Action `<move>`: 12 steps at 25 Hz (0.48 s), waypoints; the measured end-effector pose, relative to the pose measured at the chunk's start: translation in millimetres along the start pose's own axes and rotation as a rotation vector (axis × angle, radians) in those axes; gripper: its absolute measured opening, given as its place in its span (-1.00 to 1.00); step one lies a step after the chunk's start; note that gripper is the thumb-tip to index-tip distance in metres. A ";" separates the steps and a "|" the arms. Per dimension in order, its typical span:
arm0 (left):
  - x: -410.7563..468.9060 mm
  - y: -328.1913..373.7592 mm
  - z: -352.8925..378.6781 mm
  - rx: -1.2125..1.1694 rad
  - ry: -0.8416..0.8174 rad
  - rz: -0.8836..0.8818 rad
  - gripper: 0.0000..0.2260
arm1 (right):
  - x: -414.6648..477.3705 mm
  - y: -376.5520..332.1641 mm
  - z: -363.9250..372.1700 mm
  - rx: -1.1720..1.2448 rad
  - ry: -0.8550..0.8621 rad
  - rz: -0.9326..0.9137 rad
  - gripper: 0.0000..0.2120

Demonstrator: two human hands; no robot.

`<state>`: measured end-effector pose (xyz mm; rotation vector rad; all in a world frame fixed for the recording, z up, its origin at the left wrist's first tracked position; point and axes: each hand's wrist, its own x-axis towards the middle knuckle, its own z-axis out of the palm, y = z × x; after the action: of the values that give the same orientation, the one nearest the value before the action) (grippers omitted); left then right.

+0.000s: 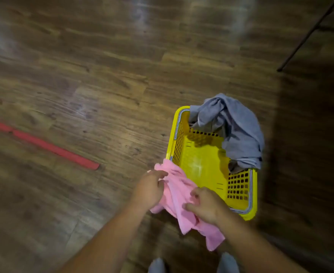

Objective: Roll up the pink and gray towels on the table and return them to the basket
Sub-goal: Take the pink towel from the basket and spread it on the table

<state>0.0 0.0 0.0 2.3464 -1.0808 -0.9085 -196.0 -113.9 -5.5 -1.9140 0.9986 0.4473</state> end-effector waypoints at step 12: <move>30.8 -47.3 46.7 0.271 -0.011 0.221 -0.88 | 49.2 21.8 56.7 -0.106 0.283 0.082 -0.86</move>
<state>6.9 1.3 -72.9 2.3678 -1.5157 -0.7325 -178.5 -94.5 -79.2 -2.0758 1.2621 0.2849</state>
